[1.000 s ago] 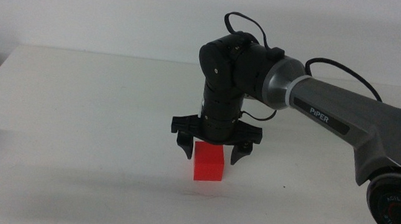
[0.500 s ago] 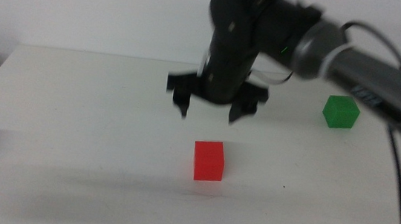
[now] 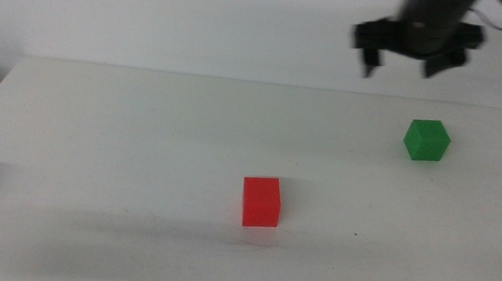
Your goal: Stack red cubes first, then green, then blue cubes in a specific spot.
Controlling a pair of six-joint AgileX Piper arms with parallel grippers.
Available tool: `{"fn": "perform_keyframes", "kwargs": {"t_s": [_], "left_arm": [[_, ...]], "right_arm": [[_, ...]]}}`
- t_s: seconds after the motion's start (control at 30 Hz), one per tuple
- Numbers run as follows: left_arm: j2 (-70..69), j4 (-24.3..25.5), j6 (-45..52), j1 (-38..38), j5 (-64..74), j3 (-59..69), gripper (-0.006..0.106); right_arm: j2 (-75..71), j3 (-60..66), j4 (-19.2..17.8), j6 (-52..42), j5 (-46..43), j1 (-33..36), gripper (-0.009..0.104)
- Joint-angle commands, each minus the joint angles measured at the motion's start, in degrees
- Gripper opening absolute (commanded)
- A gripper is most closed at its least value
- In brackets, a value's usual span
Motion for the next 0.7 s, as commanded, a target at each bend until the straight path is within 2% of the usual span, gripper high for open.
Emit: {"fn": "perform_keyframes", "kwargs": {"t_s": [0.0,0.2,0.37,0.43,0.67], "left_arm": [[-0.77,-0.67,-0.48,-0.11,-4.88,-0.18,0.091],[-0.77,-0.67,-0.48,-0.11,-4.88,-0.18,0.091],[-0.77,-0.67,-0.48,-0.11,-4.88,-0.18,0.091],[-0.77,-0.67,-0.48,-0.11,-4.88,-0.18,0.091],[-0.77,-0.67,-0.48,-0.11,-4.88,-0.18,0.091]], "right_arm": [[-2.68,-1.56,-0.19,-2.69,1.56,-4.36,0.080],[-0.44,-1.55,2.99,-10.77,-2.34,-12.54,0.080],[2.94,-1.55,11.01,-17.82,-4.96,-17.78,0.080],[4.51,-1.55,13.16,-20.06,-5.71,-19.26,0.080],[8.92,-1.55,14.09,-23.15,-9.37,-20.31,0.080]]}}
